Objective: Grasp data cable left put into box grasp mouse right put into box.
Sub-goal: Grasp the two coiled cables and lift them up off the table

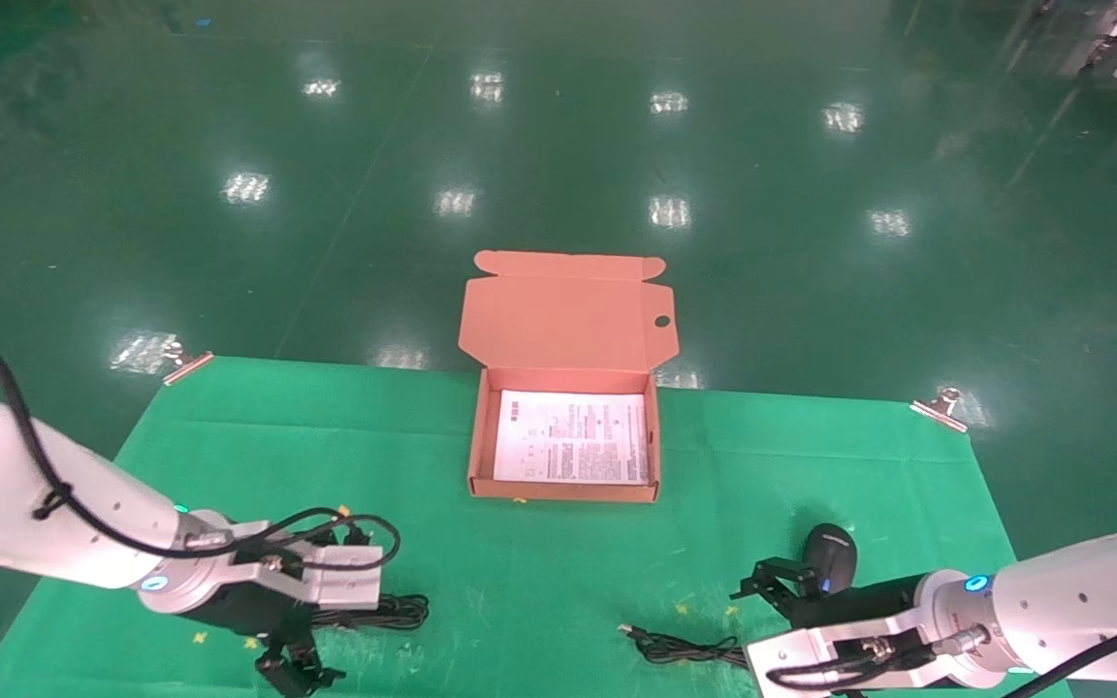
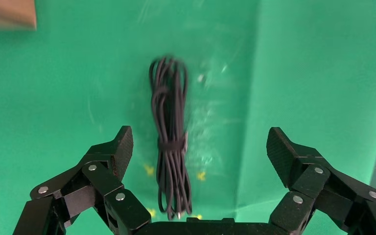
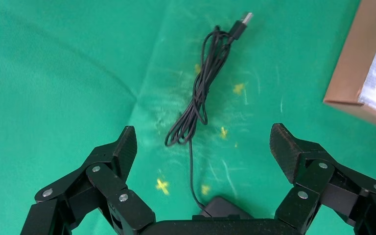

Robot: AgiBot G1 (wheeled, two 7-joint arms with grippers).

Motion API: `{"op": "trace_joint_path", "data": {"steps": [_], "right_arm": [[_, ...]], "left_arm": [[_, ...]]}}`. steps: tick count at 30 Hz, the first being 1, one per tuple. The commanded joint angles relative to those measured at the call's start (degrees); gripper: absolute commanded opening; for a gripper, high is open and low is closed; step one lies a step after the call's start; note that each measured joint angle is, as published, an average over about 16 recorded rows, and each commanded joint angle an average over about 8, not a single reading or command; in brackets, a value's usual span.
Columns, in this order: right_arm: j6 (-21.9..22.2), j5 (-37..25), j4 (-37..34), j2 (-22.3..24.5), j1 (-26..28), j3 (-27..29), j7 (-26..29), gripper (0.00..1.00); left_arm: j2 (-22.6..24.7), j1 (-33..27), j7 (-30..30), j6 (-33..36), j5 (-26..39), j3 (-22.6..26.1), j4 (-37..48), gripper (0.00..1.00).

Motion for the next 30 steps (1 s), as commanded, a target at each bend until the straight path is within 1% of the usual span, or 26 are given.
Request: {"op": "trace_joint_path", "data": {"steps": [1,5,8,13,21,22,24,25,29,30], "right_arm": [[0.61,0.13,-1.33,-0.45,-0.46,0.24,1.65,1.0],[0.57,1.28,-6.47,-2.12,0.14,0.63,3.4,1.0],[0.64,1.55,-10.17,-3.56,0.72,0.56,3.51,1.0],[1.53,0.66,-14.96,-5.89,1.41,-0.17,1.75,1.0],[4.29,-1.22,-20.69,-8.74,1.71,-1.24,-1.92,1.0],[4.68,-1.33,-21.3,-9.0,1.71,-1.28,-2.32,1.0],[5.59,-1.69,-22.29,-9.46,1.63,-1.41,-3.16,1.0],[6.05,-1.82,-22.72,-9.66,1.56,-1.45,-3.51,0.92],[7.54,-2.32,-23.82,-10.23,1.33,-1.58,-4.62,0.42],[7.88,-2.44,-24.04,-10.35,1.27,-1.62,-4.8,0.3]], "left_arm": [[0.71,0.1,-0.24,-1.14,0.26,-0.14,2.83,1.0],[2.16,0.0,1.07,-2.88,-0.43,-0.63,8.89,1.0],[3.18,-0.09,2.05,-4.17,-0.7,-0.86,12.78,1.0],[4.46,-0.23,3.4,-6.03,-0.75,-1.07,17.49,1.0],[6.18,-0.56,5.95,-8.59,-0.36,-1.03,22.55,0.99],[6.41,-0.66,6.29,-8.85,-0.25,-0.99,23.14,0.93],[6.86,-0.88,6.94,-9.28,-0.09,-0.91,24.29,0.7],[7.07,-1.01,7.26,-9.46,-0.04,-0.89,24.82,0.58],[7.73,-1.44,8.45,-9.88,-0.03,-0.87,26.53,0.08],[7.86,-1.52,8.72,-9.96,-0.06,-0.89,26.92,0.02]]}}
